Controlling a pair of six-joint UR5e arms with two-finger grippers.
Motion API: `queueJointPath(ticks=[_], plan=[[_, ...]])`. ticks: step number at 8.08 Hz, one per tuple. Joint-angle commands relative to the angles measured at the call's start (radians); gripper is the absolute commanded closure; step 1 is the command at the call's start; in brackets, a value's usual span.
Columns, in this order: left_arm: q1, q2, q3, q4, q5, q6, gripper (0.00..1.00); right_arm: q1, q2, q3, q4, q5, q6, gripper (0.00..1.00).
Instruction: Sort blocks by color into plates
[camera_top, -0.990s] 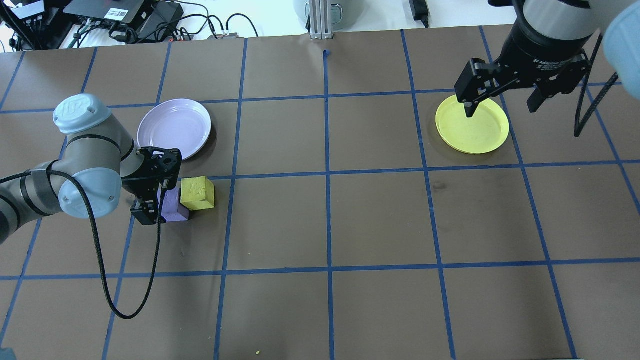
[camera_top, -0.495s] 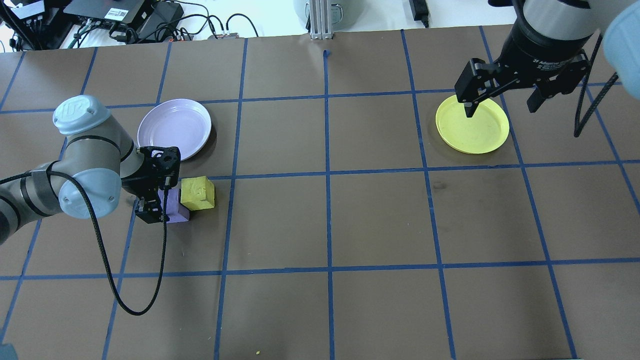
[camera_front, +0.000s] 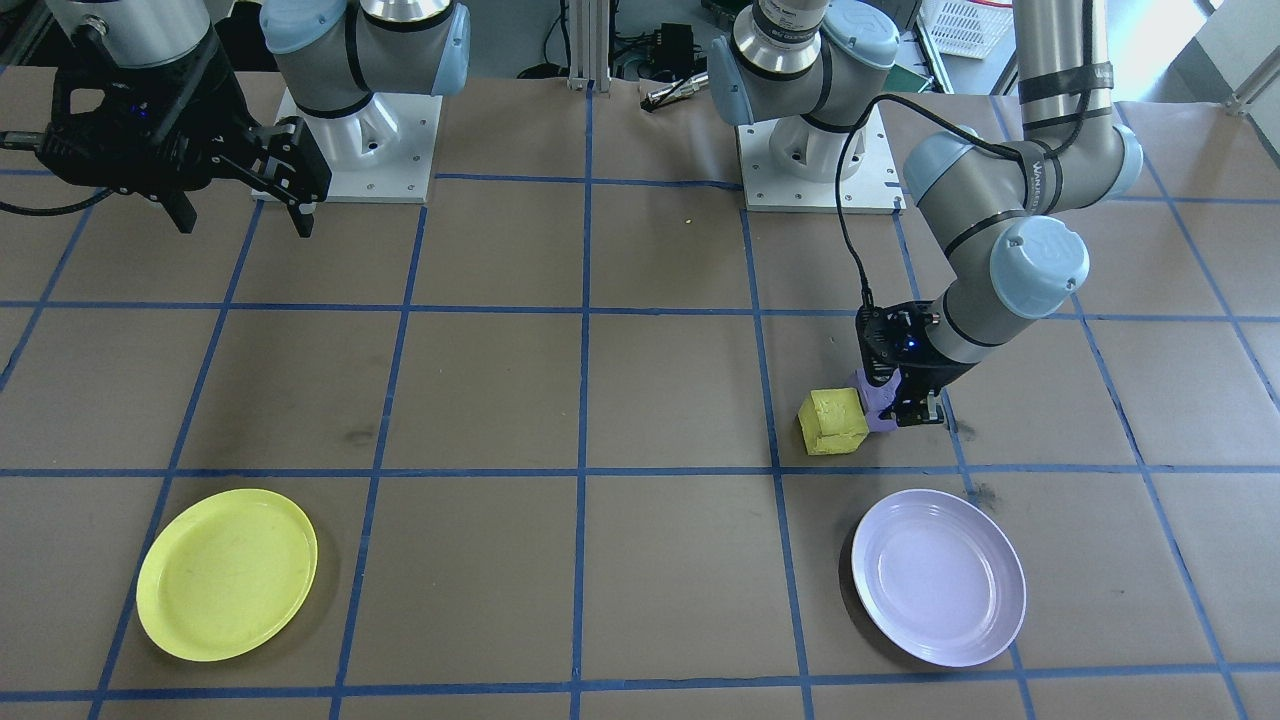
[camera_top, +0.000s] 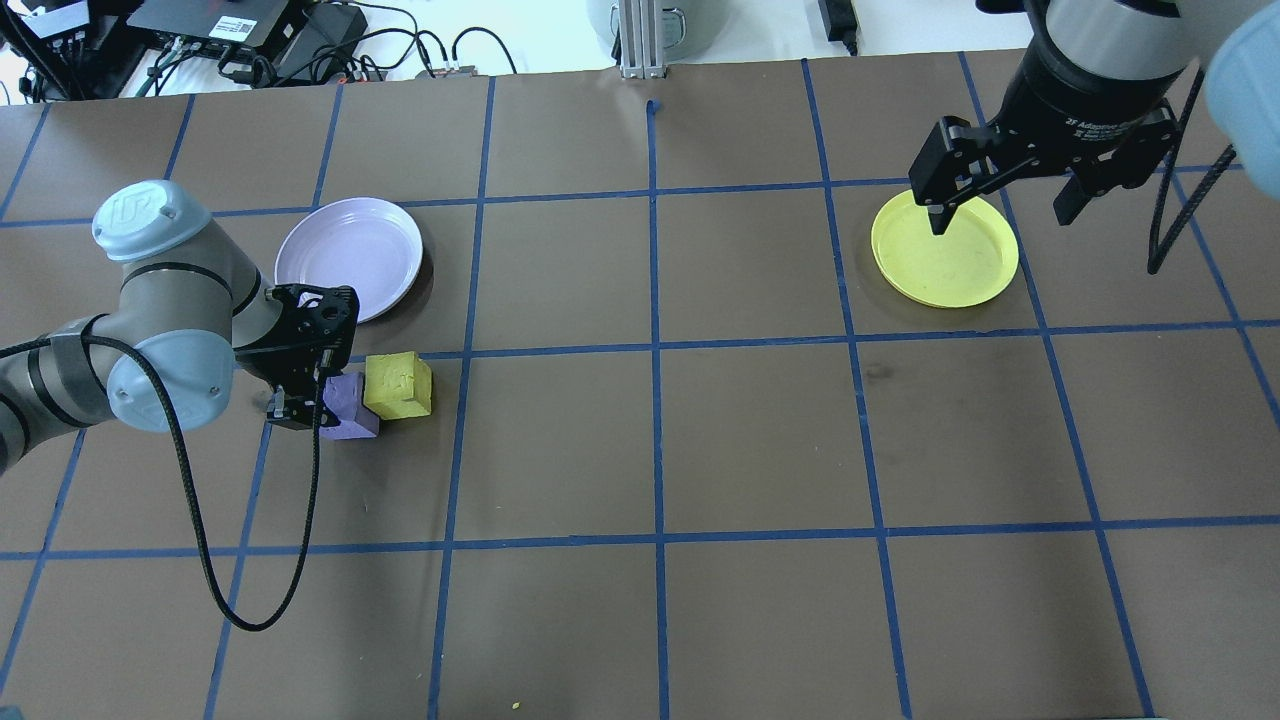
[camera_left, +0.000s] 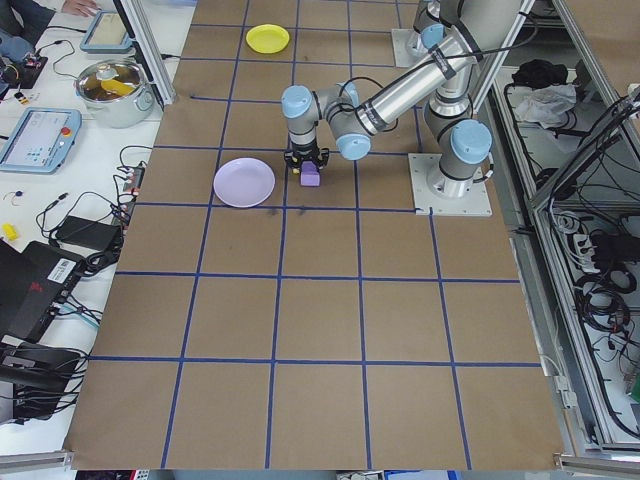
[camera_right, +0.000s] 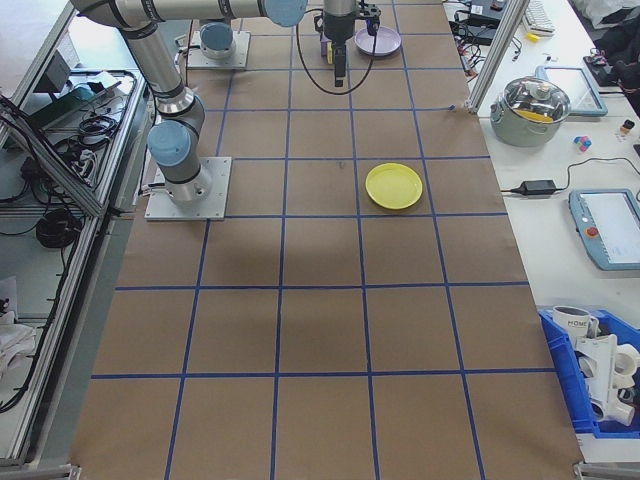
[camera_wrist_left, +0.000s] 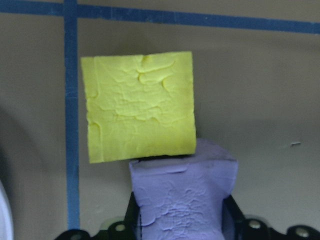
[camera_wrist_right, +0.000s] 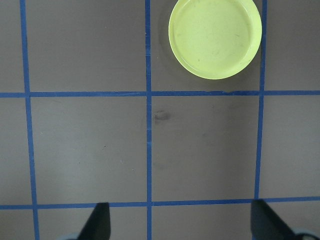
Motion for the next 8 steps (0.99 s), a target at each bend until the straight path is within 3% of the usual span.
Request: queueJointPath(ticks=[1,3,4,6,8], plan=[[0.003,0.047,0.026,-0.051,0.006,0.037,1.0,0.0,-0.001,0.0,-0.001,0.002,0.0,0.0],[0.005,0.038,0.1,-0.078,0.012,0.061,1.0,0.0,0.001,0.0,0.001,0.0,0.0,0.0],[0.005,0.021,0.206,-0.196,0.014,0.06,1.0,0.0,-0.001,0.0,-0.002,0.003,0.0,0.0],[0.005,-0.146,0.446,-0.266,0.012,0.048,1.0,0.0,-0.001,-0.002,-0.004,-0.004,-0.002,0.0],[0.002,-0.25,0.614,-0.317,0.02,0.052,1.0,0.0,-0.001,-0.002,-0.025,0.002,0.0,0.0]])
